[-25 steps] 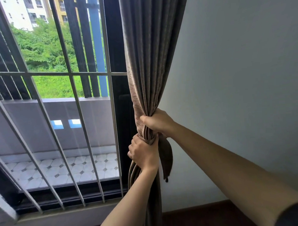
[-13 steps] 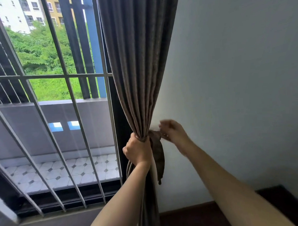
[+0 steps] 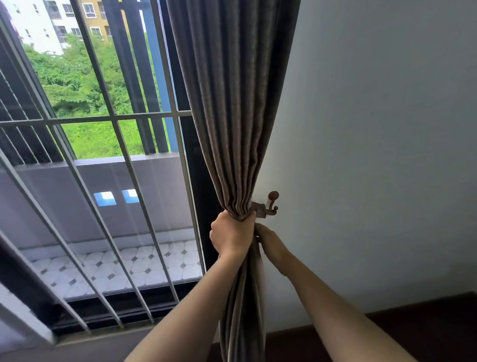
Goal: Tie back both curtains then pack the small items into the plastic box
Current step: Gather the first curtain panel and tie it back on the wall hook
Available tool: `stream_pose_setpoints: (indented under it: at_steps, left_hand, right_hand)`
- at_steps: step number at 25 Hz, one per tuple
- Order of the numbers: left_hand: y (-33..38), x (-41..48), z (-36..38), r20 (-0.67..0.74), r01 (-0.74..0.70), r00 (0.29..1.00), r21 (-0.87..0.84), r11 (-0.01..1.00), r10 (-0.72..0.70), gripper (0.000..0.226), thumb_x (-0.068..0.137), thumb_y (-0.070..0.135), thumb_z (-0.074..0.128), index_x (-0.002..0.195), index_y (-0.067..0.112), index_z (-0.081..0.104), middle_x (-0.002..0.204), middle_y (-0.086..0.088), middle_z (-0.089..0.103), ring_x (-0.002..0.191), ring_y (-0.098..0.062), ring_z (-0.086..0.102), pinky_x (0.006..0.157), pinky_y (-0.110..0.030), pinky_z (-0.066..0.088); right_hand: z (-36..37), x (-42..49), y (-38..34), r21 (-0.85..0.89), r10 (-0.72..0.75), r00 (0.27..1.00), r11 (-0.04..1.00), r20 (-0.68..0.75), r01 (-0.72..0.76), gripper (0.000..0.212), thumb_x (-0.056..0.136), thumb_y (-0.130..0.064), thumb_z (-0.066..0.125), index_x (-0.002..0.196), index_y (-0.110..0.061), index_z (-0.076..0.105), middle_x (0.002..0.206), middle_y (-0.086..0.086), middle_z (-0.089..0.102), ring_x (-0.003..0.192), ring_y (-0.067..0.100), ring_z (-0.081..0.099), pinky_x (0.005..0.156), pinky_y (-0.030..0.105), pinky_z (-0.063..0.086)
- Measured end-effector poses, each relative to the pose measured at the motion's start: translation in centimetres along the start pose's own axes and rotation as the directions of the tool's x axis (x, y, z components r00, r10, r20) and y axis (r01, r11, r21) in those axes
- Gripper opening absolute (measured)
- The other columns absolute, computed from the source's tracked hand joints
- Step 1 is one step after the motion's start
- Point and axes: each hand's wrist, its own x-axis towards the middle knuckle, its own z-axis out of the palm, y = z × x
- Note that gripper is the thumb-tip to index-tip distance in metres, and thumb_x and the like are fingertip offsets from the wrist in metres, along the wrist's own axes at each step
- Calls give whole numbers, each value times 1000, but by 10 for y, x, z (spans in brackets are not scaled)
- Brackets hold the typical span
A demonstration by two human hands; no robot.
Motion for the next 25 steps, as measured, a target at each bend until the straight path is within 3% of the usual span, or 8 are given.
stream_pose_setpoints:
  at_steps: [3,6,11,14,17,19,22,25]
  left_hand:
    - [5,10,-3,132,-27,991,-4,1000,27,29,61,47,74,63,28,52,78,2,62,84,-20,62,75,-37,55]
    - [12,23,-8,306,-64,949,-53,997,77,46,54,43,83,89,20,65,88,5,65,83,-11,63,72,-27,56]
    - [21,63,-22,636,-147,767,37,988,90,72,46,45,88,109,22,64,107,6,64,102,-12,61,87,-27,53]
    - [28,75,-24,740,-328,663,145,934,118,81,39,66,83,108,28,65,108,9,65,104,-9,61,96,-33,50]
    - [35,76,-23,809,-452,575,193,871,119,73,45,73,76,106,34,64,108,11,66,105,-10,61,98,-36,49]
    - [38,74,-25,843,-474,520,153,867,136,67,52,68,76,108,34,63,109,11,66,107,-10,61,99,-36,48]
    - [37,73,-29,876,-442,455,67,894,159,52,64,48,80,110,31,62,111,10,65,108,-8,60,101,-35,46]
    - [35,72,-35,912,-422,386,43,906,137,47,65,42,79,108,35,60,112,11,63,112,-10,57,104,-35,44]
  right_hand:
    - [-3,-7,1,172,-15,999,985,38,8,42,101,-18,22,107,-15,63,107,-4,65,102,8,57,83,19,43]
    - [-3,-11,7,358,-17,998,934,57,-5,41,102,-21,21,102,-20,62,104,-3,67,102,9,60,86,22,46]
    - [-9,-8,8,400,-70,989,917,130,12,30,95,-36,37,112,-23,58,114,2,64,111,18,57,94,31,43]
    - [-12,-2,9,319,-93,969,947,227,16,57,79,-58,48,125,-25,52,120,-4,63,115,12,56,97,29,42]
    - [-17,4,10,260,-92,950,965,300,11,94,65,-74,60,138,-18,43,136,3,53,129,19,46,113,43,30]
    - [-21,5,10,288,-102,941,958,323,5,94,63,-70,65,136,-14,46,136,6,54,128,22,46,114,46,27]
    - [-23,7,11,326,-132,925,945,357,10,64,73,-49,62,121,-6,59,121,10,64,117,23,56,109,43,35]
    - [-24,6,8,381,-155,912,925,379,-1,58,66,-36,65,113,-2,62,111,15,66,110,26,60,100,38,43]
